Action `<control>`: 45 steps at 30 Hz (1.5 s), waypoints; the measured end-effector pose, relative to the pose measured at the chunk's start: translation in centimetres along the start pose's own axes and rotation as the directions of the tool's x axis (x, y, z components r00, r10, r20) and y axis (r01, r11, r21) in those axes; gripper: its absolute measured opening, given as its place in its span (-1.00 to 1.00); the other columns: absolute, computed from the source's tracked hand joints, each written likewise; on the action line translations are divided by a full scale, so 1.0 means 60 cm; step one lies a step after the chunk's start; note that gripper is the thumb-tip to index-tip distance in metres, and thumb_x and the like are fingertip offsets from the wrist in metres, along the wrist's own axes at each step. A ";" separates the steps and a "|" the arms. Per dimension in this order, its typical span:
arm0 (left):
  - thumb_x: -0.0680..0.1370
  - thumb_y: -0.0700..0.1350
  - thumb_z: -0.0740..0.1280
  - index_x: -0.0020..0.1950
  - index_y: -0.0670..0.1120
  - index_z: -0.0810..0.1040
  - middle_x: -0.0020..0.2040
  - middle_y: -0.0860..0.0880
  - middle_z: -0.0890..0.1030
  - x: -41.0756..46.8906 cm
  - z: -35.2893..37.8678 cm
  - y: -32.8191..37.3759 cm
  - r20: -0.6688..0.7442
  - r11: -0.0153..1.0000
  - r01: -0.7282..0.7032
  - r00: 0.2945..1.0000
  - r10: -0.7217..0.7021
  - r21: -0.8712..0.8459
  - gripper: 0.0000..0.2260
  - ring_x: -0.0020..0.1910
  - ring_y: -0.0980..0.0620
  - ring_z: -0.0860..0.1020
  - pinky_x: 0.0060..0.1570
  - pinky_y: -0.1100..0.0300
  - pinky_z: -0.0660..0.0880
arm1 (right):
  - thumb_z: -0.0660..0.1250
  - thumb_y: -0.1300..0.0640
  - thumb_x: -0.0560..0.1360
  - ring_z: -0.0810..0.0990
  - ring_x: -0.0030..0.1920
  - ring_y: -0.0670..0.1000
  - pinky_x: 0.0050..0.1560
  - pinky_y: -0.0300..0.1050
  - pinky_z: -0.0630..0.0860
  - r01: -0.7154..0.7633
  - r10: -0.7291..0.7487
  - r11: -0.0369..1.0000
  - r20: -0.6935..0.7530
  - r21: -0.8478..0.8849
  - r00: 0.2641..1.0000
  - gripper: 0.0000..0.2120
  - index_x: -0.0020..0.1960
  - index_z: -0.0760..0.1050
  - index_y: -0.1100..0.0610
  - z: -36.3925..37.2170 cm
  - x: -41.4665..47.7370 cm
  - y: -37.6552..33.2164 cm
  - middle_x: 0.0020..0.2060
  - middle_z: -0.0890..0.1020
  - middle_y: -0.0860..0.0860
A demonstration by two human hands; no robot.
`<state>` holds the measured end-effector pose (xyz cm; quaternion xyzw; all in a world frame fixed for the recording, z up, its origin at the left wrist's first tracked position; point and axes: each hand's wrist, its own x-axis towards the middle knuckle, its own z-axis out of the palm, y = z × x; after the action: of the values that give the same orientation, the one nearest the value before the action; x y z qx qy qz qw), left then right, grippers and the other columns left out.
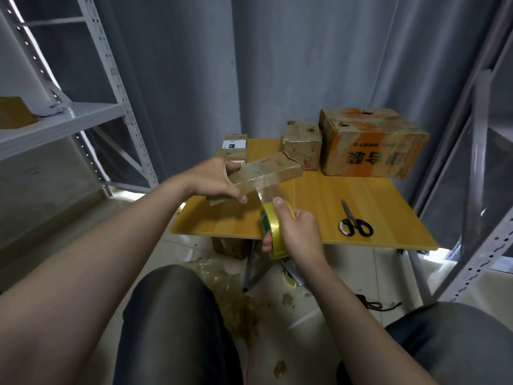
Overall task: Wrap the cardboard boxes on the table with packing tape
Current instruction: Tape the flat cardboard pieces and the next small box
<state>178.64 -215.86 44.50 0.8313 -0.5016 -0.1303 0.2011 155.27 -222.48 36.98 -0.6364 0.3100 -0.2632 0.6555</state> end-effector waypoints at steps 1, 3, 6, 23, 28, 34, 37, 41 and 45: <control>0.23 0.23 0.64 0.59 0.00 0.40 0.26 0.16 0.52 0.003 0.003 -0.003 0.022 1.000 -0.001 1.000 0.001 0.015 -0.02 0.19 0.08 0.53 0.01 0.26 0.45 | 0.27 -0.21 0.65 0.73 -0.35 0.20 -0.20 0.10 0.72 -0.032 0.032 0.999 0.018 0.027 0.999 -0.55 0.02 0.61 0.20 0.001 -0.004 0.006 -0.36 0.71 0.20; 0.24 0.23 0.64 0.59 0.02 0.39 0.33 0.14 0.52 0.010 0.010 -0.007 0.094 0.997 -0.021 0.996 0.015 0.072 -0.02 0.27 0.07 0.51 0.10 0.26 0.44 | 0.28 -0.20 0.65 0.75 -0.32 0.21 -0.26 0.03 0.71 -0.105 0.101 0.992 0.067 0.066 0.993 -0.54 0.06 0.59 0.23 0.003 -0.016 0.018 -0.32 0.72 0.23; 0.26 0.23 0.65 0.64 0.03 0.30 0.47 0.11 0.45 0.022 0.033 -0.019 0.219 0.990 -0.034 0.976 0.004 0.135 0.02 0.42 0.03 0.43 0.33 0.17 0.40 | 0.28 -0.13 0.66 0.76 -0.27 0.19 -0.35 -0.10 0.66 -0.220 0.205 0.970 0.136 0.102 0.969 -0.62 0.15 0.53 0.21 0.008 -0.036 0.044 -0.25 0.74 0.23; 0.42 0.28 0.55 0.69 0.00 -0.27 0.70 -0.02 -0.18 -0.012 0.138 -0.006 0.215 0.953 -0.024 0.976 -0.043 0.302 0.20 0.67 -0.13 -0.14 0.62 -0.22 0.03 | 0.37 -0.08 0.60 0.71 -0.34 -0.08 -0.19 -0.07 0.50 -0.336 0.334 0.942 0.063 0.028 0.941 -0.73 0.05 0.58 0.14 0.005 -0.038 0.129 -0.40 0.72 -0.05; 0.60 0.07 0.39 0.29 0.05 0.46 0.16 0.00 0.54 -0.122 0.190 0.023 -0.172 0.991 0.117 0.977 -0.127 -0.068 -0.70 0.20 -0.07 0.50 0.07 0.02 0.49 | 0.41 -0.11 0.57 0.67 0.11 0.25 0.17 0.19 0.60 -0.375 0.375 0.927 0.029 -0.009 0.927 -0.52 0.28 0.54 0.25 0.005 -0.037 0.122 0.11 0.68 0.24; 0.67 0.24 0.24 0.31 0.05 0.40 0.17 -0.02 0.50 -0.173 0.301 0.059 0.228 0.560 0.488 0.852 -0.471 -0.669 -0.66 0.12 -0.07 0.55 0.02 -0.02 0.56 | 0.39 -0.20 0.55 0.63 0.10 0.16 0.23 0.21 0.61 -0.398 0.401 0.915 0.029 -0.072 0.916 -0.45 0.34 0.49 0.19 0.010 -0.034 0.111 0.09 0.61 0.12; 0.68 0.08 0.29 0.28 0.06 0.53 0.25 -0.05 0.55 -0.162 0.311 0.069 0.172 0.420 0.403 0.855 -0.489 -0.813 -0.79 0.26 -0.13 0.53 0.32 -0.13 0.49 | 0.31 -0.28 0.57 0.62 0.14 0.18 0.23 0.18 0.61 -0.405 0.424 0.893 0.066 -0.197 0.903 -0.41 0.35 0.47 0.16 0.001 -0.035 0.100 0.15 0.61 0.13; 0.62 -0.02 0.42 0.35 -0.02 0.57 0.28 -0.08 0.59 -0.157 0.314 0.083 0.135 0.357 0.373 0.829 -0.542 -0.856 -0.69 0.24 -0.13 0.57 0.33 -0.17 0.51 | 0.25 -0.30 0.61 0.73 -0.22 0.09 -0.15 -0.01 0.70 -0.153 0.272 0.802 0.125 -0.578 0.954 -0.49 -0.06 0.62 0.14 -0.056 -0.014 0.059 -0.20 0.75 0.05; 0.59 0.00 0.45 0.34 0.05 0.54 0.20 -0.03 0.56 -0.156 0.317 0.086 0.143 0.327 0.404 0.787 -0.600 -0.854 -0.68 0.15 -0.11 0.57 0.23 -0.17 0.57 | 0.27 -0.13 0.60 0.65 -0.04 0.21 -0.13 -0.02 0.52 -0.222 -0.037 0.438 -0.265 -0.871 0.964 -0.67 -0.05 0.55 0.15 -0.147 0.041 0.002 -0.09 0.67 0.10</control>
<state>162.33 -213.56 30.22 0.7422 -0.0634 -0.3305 0.5796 150.37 -230.23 36.70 -0.8300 0.5146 -0.0995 0.1906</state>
